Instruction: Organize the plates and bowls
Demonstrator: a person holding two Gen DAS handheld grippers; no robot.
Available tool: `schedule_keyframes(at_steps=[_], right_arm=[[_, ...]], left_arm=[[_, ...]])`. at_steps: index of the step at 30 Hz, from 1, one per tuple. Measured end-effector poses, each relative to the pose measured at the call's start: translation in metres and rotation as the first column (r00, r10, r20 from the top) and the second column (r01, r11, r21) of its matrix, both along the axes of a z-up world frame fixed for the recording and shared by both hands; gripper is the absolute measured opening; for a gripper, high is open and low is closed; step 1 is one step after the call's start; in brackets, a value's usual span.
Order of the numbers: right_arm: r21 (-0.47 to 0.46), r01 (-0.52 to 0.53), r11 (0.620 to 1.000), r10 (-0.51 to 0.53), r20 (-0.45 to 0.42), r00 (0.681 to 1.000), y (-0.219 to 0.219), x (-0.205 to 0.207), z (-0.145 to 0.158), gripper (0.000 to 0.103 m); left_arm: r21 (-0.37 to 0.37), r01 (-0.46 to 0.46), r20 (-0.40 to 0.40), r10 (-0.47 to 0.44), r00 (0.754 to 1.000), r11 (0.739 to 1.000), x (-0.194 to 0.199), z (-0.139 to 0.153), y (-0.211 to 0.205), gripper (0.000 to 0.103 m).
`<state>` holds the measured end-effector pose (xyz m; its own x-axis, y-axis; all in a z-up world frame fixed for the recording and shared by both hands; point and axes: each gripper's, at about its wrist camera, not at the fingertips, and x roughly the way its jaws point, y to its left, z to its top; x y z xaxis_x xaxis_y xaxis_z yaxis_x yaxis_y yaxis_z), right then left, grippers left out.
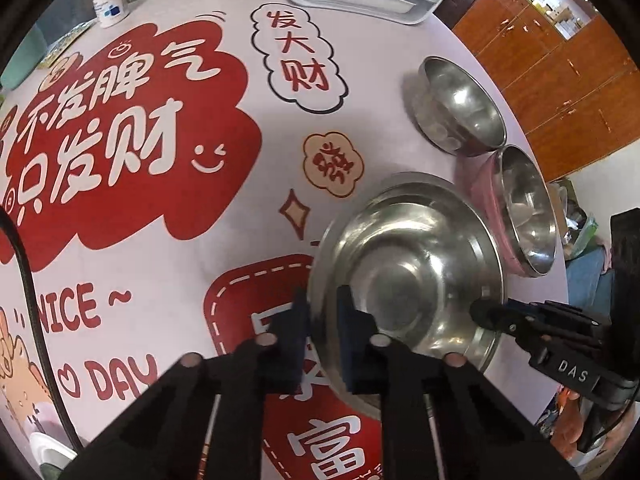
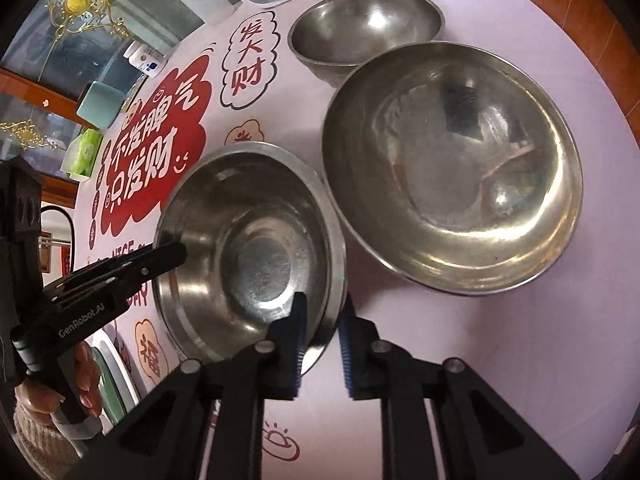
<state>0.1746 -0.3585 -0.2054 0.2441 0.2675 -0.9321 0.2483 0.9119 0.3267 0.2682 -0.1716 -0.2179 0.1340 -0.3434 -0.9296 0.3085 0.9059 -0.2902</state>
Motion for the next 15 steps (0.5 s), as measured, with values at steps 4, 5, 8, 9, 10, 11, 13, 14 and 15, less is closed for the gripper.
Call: schedule_keyframes(at_steps=[4,5,8,9,10,11,13,14,15], right_arm=[[0.006,-0.013,1.0,0.013,0.014,1.0,0.0,0.0,0.002,0.012],[0.003,-0.017,1.0,0.017,0.015,1.0,0.001,-0.001,0.003,0.012],[-0.001,-0.03,1.0,0.03,0.024,0.999,0.003,-0.002,0.007,0.012],[0.001,-0.033,0.999,0.033,0.026,0.999,0.004,-0.003,0.008,0.012],[0.004,-0.038,0.999,0.038,0.029,0.999,0.005,-0.004,0.01,0.012],[0.006,-0.042,0.999,0.041,0.035,0.999,0.006,-0.005,0.013,0.012],[0.0,-0.051,0.999,0.051,0.045,0.998,0.009,-0.008,0.019,0.012],[0.001,-0.055,0.998,0.055,0.052,0.997,0.011,-0.01,0.023,0.012],[0.003,-0.058,0.998,0.058,0.058,0.997,0.013,-0.011,0.027,0.011]], left_arm=[[-0.021,-0.03,-0.021,0.029,0.999,0.999,-0.001,-0.001,0.009,0.007],[-0.021,-0.037,-0.023,0.037,0.999,0.999,-0.002,-0.001,0.01,0.007],[-0.033,-0.067,-0.037,0.065,0.997,0.997,-0.005,0.0,0.016,0.007],[-0.039,-0.077,-0.041,0.075,0.996,0.996,-0.006,0.001,0.018,0.007],[-0.045,-0.086,-0.041,0.084,0.996,0.995,-0.009,0.004,0.02,0.007],[-0.049,-0.093,-0.037,0.091,0.995,0.994,-0.012,0.008,0.024,0.007],[-0.061,-0.101,-0.021,0.1,0.995,0.993,-0.02,0.02,0.029,0.007],[-0.066,-0.104,-0.012,0.103,0.995,0.992,-0.023,0.025,0.032,0.007],[-0.07,-0.107,-0.001,0.108,0.994,0.992,-0.027,0.032,0.036,0.007]])
